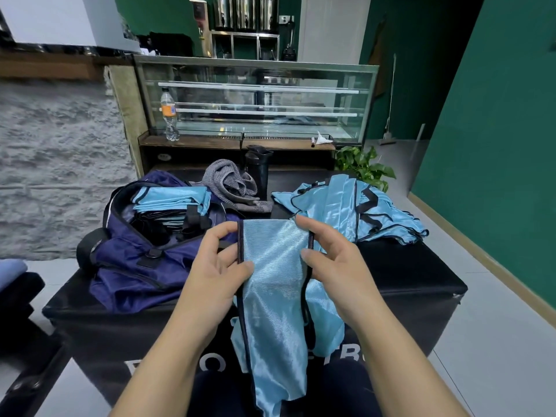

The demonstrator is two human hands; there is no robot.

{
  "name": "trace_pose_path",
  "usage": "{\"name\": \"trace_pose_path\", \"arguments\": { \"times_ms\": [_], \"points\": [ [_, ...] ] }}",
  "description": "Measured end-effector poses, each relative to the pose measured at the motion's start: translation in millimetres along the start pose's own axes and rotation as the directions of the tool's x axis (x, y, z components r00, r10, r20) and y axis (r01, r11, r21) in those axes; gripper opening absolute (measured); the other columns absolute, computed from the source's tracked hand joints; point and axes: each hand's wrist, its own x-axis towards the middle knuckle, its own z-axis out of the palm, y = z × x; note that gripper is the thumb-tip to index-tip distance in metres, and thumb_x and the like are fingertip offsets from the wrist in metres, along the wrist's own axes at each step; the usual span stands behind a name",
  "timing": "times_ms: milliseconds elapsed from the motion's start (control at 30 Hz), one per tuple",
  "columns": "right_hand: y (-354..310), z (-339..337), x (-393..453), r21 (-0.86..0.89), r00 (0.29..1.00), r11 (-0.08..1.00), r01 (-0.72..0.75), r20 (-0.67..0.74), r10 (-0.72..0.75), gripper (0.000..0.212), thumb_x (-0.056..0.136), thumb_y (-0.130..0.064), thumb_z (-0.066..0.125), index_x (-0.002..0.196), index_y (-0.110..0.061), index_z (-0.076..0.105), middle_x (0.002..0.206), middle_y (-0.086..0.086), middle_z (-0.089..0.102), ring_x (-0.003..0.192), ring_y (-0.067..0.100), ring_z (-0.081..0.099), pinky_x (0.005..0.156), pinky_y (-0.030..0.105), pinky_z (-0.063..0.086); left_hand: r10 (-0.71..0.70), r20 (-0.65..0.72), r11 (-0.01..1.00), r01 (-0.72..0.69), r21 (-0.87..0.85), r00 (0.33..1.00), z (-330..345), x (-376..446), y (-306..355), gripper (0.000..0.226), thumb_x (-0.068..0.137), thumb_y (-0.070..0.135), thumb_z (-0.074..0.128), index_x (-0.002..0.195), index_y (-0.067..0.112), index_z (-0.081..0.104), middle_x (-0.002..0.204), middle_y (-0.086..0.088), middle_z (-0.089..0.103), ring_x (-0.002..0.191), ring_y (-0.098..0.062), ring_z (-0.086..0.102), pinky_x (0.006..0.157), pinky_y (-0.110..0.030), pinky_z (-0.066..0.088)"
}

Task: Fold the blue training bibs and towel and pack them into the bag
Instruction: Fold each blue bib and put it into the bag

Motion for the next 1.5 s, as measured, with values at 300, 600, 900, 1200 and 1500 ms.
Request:
{"name": "trace_pose_path", "arguments": {
  "times_ms": [300, 600, 900, 1200, 1500],
  "points": [
    [1.5, -4.4, -1.2, 0.049, 0.999, 0.998, 0.032, 0.018, -0.033, 0.070, 0.090, 0.009, 0.048, 0.135, -0.044, 0.042, 0.132, -0.031, 0.040, 0.125, 0.005, 0.032, 0.095, 0.032, 0.031, 0.061, 0.081, 0.998, -0.060, -0.005, 0.995, -0.9, 0.1, 1.4, 0.091, 0.082, -0.031, 0.038, 0.129, 0.047, 0.040, 0.127, 0.012, 0.061, 0.098, -0.011, 0.068, 0.065, -0.029, 0.055],
    [1.1, -9.9, 2.5, 0.075, 0.998, 0.995, 0.066, 0.002, -0.067, 0.061, 0.091, 0.003, 0.055, 0.121, -0.050, 0.052, 0.102, -0.043, 0.060, 0.118, 0.024, 0.050, 0.087, 0.039, 0.050, 0.023, 0.052, 0.999, -0.025, 0.041, 0.998, -5.7, 5.6, -0.1, 0.058, 0.077, -0.010, 0.057, 0.119, 0.029, 0.057, 0.106, -0.004, 0.072, 0.092, -0.016, 0.068, 0.070, -0.023, 0.054],
    [4.5, -13.6, 4.0, -0.021, 1.000, 1.000, 0.019, 0.021, -0.018, 0.036, 0.092, -0.008, 0.061, 0.098, -0.042, 0.070, 0.098, -0.007, 0.073, 0.088, 0.009, 0.062, 0.087, 0.033, 0.051, 0.087, 0.002, 0.924, -0.081, 0.373, 0.996, -9.3, 6.8, 3.2, 0.040, 0.091, 0.007, 0.060, 0.098, 0.045, 0.071, 0.094, -0.019, 0.064, 0.086, -0.017, 0.054, 0.084, -0.032, 0.043],
    [-3.1, -8.1, 4.4, -0.536, 0.986, 0.829, 0.162, 0.045, -0.163, 0.032, 0.091, -0.022, 0.064, 0.122, -0.025, 0.063, 0.093, -0.020, 0.051, 0.081, -0.004, 0.047, 0.077, 0.002, 0.034, 0.305, 0.028, 0.403, -0.156, 0.902, 0.952, -3.1, 9.2, 9.8, 0.024, 0.088, 0.016, 0.065, 0.112, 0.020, 0.066, 0.093, 0.011, 0.055, 0.091, -0.012, 0.052, 0.073, -0.015, 0.027],
    [2.5, -7.8, 7.7, -0.437, 0.983, 0.882, 0.176, 0.033, -0.180, 0.024, 0.095, -0.017, 0.057, 0.080, -0.036, 0.056, 0.091, -0.014, 0.058, 0.086, -0.003, 0.053, 0.075, 0.006, 0.038, 0.150, 0.089, 0.734, -0.171, 0.657, 0.985, -11.4, 14.1, 1.4, 0.039, 0.083, 0.016, 0.068, 0.065, 0.034, 0.039, 0.083, 0.009, 0.058, 0.076, -0.011, 0.050, 0.073, -0.026, 0.038]
  ]
}}
